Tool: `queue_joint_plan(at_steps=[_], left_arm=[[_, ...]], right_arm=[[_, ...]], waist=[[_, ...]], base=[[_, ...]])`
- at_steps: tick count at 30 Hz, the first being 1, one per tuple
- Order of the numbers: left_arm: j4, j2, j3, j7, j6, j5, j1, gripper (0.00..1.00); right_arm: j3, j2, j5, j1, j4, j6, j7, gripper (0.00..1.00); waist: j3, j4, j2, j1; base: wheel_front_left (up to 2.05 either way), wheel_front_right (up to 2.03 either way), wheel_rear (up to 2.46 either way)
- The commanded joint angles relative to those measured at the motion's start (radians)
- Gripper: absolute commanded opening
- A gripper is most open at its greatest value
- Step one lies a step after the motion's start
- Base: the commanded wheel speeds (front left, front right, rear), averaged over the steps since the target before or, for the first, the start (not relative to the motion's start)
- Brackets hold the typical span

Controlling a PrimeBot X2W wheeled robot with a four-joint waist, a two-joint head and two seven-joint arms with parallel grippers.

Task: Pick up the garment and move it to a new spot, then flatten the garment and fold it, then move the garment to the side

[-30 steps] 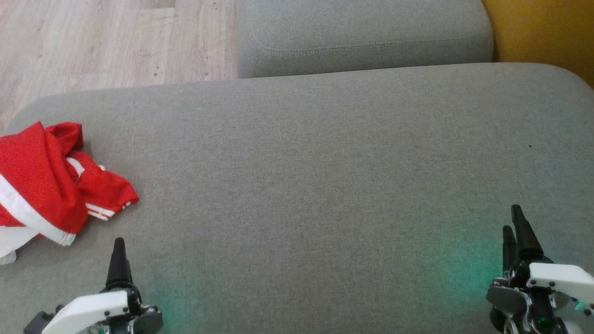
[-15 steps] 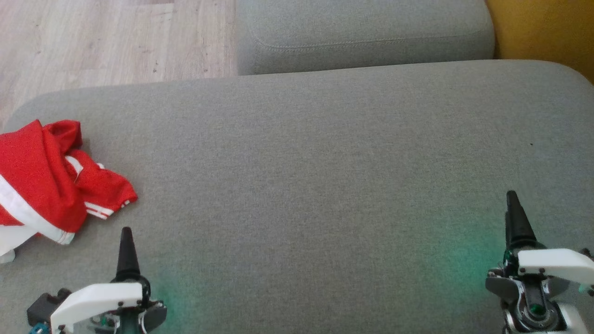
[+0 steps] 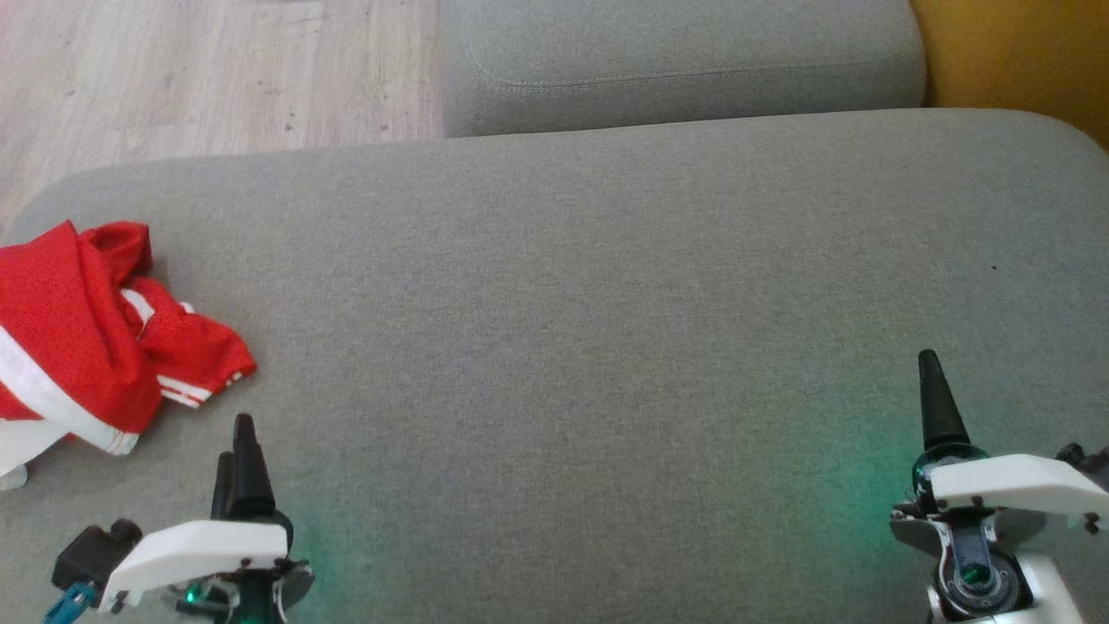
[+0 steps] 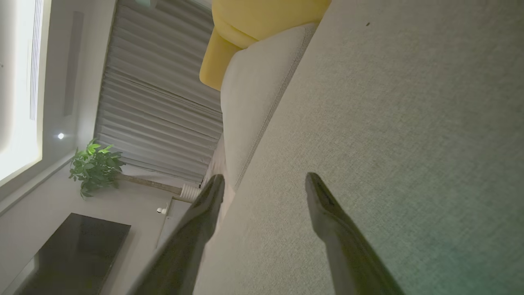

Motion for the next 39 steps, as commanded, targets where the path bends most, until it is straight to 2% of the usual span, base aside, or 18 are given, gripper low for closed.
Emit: queue_joint_plan(at_steps=[1,27,39], left_arm=[[-0.029,0.013,0.003,-0.011,-0.002,0.039,-0.048,1.0],[-0.022,0.006,-0.027,-0.089,0.001,0.386,-0.039,1.0],[-0.019,0.004,-0.041,-0.124,0.021,0.543,-0.034,1.0]], right_arm=[[0.014,-0.026,-0.034,-0.067,-0.027,0.003,-0.016,1.0],[0.09,-0.041,-0.347,-0.085,-0.003,0.005,-0.092,1.0],[0.106,-0.034,-0.499,-0.082,0.018,0.005,-0.128,1.0]], waist=[[0.0,0.0,-0.0001,-0.0001],[0.007,-0.006,-0.0001,-0.0001],[0.012,-0.008,-0.0001,-0.0001]], base=[[0.0,0.0,0.0],[0.0,0.0,0.0],[0.0,0.0,0.0]])
